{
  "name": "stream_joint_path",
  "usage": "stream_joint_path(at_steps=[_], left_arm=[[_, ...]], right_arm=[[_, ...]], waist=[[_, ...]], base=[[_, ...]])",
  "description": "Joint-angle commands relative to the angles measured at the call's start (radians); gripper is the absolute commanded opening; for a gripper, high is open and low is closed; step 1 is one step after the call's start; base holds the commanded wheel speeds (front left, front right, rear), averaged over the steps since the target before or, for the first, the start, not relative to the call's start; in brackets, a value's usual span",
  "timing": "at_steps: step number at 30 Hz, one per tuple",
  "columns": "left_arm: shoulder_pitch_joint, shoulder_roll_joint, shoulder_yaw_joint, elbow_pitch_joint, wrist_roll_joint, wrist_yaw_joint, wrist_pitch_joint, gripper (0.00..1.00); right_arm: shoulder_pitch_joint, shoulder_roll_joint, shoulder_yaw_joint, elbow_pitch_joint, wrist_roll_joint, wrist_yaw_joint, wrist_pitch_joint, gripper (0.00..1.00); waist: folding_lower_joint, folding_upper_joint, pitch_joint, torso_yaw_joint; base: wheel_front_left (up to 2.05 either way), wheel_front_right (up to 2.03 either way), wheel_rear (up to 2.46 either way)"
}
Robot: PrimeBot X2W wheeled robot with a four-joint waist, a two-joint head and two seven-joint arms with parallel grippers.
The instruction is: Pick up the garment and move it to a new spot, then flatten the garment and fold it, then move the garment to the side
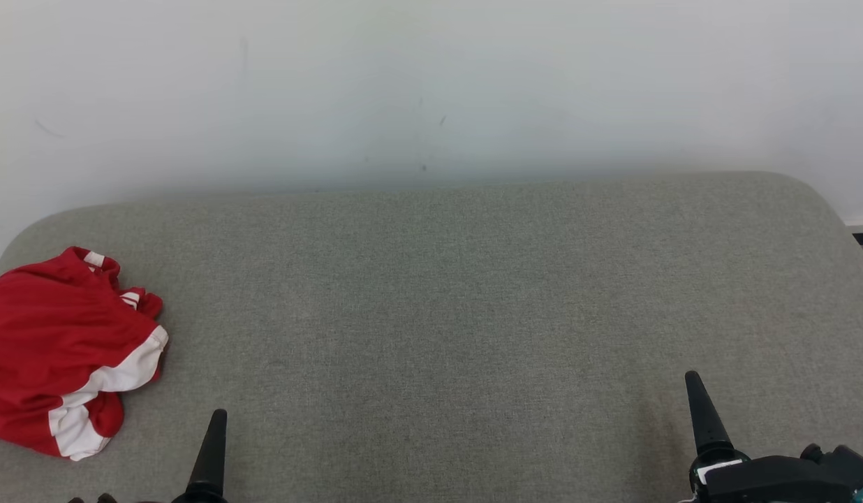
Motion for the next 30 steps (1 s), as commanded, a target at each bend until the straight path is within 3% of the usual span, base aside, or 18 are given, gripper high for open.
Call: stream_joint_path(at_steps=[1, 10, 30], left_arm=[[-0.004, 0.005, -0.005, -0.018, 0.057, 0.008, -0.012, 1.0], [0.012, 0.005, -0.021, -0.026, 0.232, 0.027, -0.046, 1.0], [0.029, 0.007, -0.026, -0.046, 0.527, 0.047, -0.107, 1.0]], right_arm=[[-0.012, -0.004, 0.008, -0.019, -0.052, 0.0, -0.012, 1.0], [0.001, -0.004, 0.039, -0.015, -0.24, -0.001, -0.046, 1.0], [0.003, -0.006, 0.075, -0.004, -0.526, -0.001, -0.098, 1.0]], waist=[[-0.0002, 0.0, -0.002, 0.0], [-0.0002, 0.0, -0.012, 0.001], [-0.0002, 0.0, -0.023, 0.001]], base=[[0.0, 0.0, 0.0], [0.0, 0.0, 0.0], [0.0, 0.0, 0.0]])
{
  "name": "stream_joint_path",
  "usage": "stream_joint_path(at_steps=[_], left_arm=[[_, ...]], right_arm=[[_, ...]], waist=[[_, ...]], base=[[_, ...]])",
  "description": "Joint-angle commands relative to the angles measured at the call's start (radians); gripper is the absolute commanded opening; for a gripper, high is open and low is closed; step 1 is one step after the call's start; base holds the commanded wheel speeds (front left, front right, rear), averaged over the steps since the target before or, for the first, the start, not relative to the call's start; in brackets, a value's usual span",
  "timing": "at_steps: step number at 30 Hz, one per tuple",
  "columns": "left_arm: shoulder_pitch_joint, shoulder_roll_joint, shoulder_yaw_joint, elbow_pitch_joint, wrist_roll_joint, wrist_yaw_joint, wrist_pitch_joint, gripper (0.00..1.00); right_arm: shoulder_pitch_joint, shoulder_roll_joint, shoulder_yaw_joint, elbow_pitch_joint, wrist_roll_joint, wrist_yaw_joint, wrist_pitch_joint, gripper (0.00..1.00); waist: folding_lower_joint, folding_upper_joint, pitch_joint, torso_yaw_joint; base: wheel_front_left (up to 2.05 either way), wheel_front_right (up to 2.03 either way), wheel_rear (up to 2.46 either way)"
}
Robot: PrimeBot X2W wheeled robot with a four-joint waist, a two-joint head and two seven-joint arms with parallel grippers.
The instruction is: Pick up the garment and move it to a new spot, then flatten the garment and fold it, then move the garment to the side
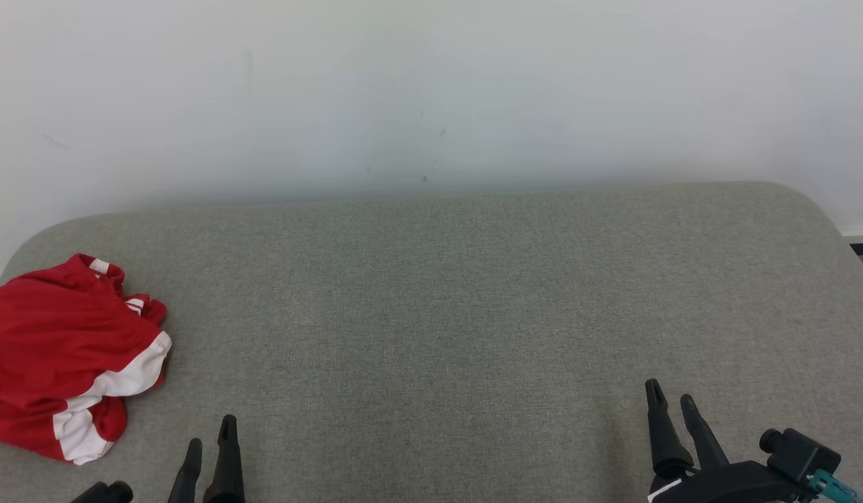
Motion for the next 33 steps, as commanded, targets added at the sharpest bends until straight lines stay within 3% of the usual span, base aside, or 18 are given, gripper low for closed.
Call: stream_joint_path(at_steps=[1, 33], left_arm=[[0.001, 0.005, 0.003, -0.013, 0.036, 0.005, -0.011, 1.0], [0.016, 0.007, 0.01, 0.016, 0.339, 0.024, -0.091, 1.0]], right_arm=[[-0.008, -0.004, 0.006, -0.008, -0.032, -0.001, -0.01, 1.0], [0.004, -0.006, 0.029, 0.021, -0.366, -0.001, -0.045, 1.0]], waist=[[-0.0001, 0.0, 0.0, 0.0], [-0.0001, 0.0, -0.024, -0.009]], base=[[0.0, 0.0, 0.0], [0.0, 0.0, 0.0]])
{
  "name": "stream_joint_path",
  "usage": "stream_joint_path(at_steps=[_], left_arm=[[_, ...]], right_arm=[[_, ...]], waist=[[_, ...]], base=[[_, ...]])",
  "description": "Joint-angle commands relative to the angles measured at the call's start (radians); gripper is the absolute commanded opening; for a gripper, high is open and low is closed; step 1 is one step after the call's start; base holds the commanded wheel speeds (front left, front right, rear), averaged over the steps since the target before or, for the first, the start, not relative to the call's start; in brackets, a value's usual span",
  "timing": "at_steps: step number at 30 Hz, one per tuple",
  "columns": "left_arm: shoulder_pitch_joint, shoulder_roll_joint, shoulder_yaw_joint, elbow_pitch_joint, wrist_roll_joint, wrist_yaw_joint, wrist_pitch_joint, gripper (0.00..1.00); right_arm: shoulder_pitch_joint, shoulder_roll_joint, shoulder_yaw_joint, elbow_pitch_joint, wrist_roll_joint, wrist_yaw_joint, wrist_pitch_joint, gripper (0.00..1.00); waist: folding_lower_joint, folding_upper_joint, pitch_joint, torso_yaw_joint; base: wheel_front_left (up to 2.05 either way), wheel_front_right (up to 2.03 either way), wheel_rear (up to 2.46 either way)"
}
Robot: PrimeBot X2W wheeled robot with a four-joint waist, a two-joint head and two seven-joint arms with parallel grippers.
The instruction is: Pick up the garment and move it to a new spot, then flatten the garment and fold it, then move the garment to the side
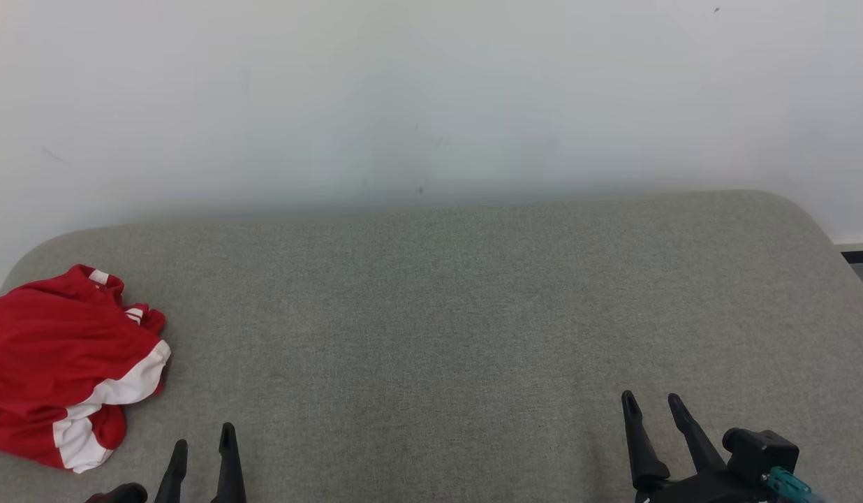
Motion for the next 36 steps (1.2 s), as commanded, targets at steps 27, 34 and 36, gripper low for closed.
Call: stream_joint_path(at_steps=[27, 34, 36], left_arm=[[0.018, 0.007, 0.004, 0.027, 0.206, 0.014, -0.06, 1.0], [0.023, 0.007, 0.0, 0.039, 0.238, 0.017, -0.072, 1.0], [0.023, 0.007, -0.001, 0.04, 0.24, 0.018, -0.072, 1.0]], right_arm=[[0.011, -0.005, 0.012, 0.025, -0.221, -0.002, -0.044, 1.0], [0.011, -0.006, 0.017, 0.039, -0.268, -0.002, -0.057, 1.0], [0.011, -0.005, 0.017, 0.04, -0.271, -0.002, -0.058, 1.0]], waist=[[-0.0001, 0.0, -0.022, -0.008], [-0.0001, 0.0, -0.028, -0.012], [-0.0001, 0.0, -0.028, -0.012]], base=[[0.0, 0.0, 0.0], [0.0, 0.0, 0.0], [0.0, 0.0, 0.0]])
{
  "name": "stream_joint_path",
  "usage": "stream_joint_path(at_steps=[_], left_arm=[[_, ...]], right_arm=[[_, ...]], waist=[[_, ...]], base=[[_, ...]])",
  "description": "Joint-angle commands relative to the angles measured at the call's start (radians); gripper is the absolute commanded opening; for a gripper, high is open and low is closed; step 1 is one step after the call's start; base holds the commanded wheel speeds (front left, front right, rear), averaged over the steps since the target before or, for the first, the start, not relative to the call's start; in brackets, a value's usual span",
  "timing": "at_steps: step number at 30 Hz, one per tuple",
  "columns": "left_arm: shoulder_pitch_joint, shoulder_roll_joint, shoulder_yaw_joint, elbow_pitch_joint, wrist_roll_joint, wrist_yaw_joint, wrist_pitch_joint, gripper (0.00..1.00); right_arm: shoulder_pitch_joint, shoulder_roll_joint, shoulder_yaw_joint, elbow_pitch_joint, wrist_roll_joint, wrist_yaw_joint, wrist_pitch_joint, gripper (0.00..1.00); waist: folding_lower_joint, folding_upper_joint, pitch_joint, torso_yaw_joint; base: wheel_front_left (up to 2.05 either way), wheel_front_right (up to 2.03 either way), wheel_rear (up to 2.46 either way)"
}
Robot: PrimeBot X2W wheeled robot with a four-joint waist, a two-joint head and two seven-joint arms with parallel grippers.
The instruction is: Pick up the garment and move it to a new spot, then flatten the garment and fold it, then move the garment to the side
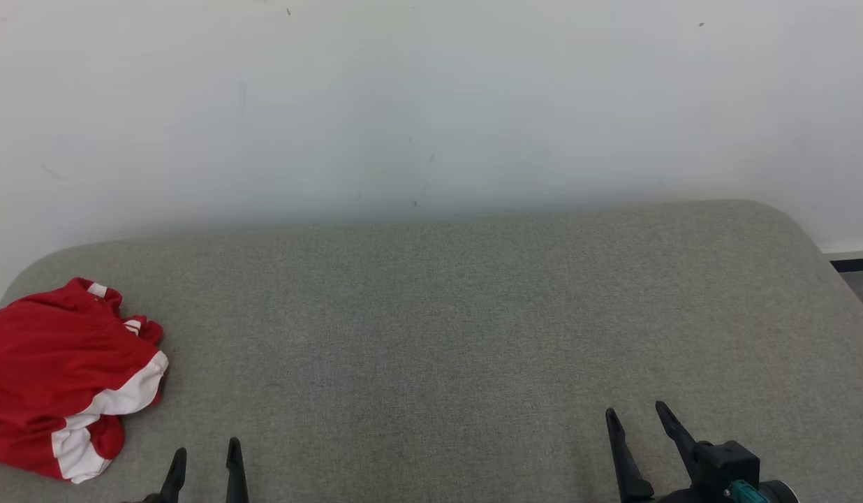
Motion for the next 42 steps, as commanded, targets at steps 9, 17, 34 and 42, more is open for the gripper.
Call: stream_joint_path(at_steps=[9, 17, 34, 42], left_arm=[[0.005, 0.006, -0.002, 0.009, -0.002, 0.003, -0.003, 1.0], [0.001, 0.006, 0.001, 0.002, 0.009, 0.004, -0.003, 1.0], [0.061, 0.006, 0.02, -0.046, 0.044, 0.032, -0.003, 1.0], [0.083, 0.015, 0.019, -0.065, 0.058, 0.045, -0.002, 1.0]], right_arm=[[0.001, -0.004, -0.001, 0.005, -0.007, -0.002, -0.008, 1.0], [0.005, -0.003, -0.01, 0.007, -0.004, -0.002, -0.015, 1.0], [0.024, -0.003, 0.001, 0.004, 0.011, -0.002, -0.037, 1.0], [0.023, -0.003, 0.022, 0.009, 0.032, -0.002, -0.05, 1.0]], waist=[[0.0001, 0.0, 0.003, 0.002], [0.0001, 0.0, 0.002, 0.016], [0.0001, 0.0, -0.025, 0.271], [0.0001, 0.0, -0.034, 0.39]], base=[[0.0, 0.0, 0.0], [0.0, 0.0, 0.0], [0.0, 0.0, 0.0], [0.0, 0.0, 0.0]])
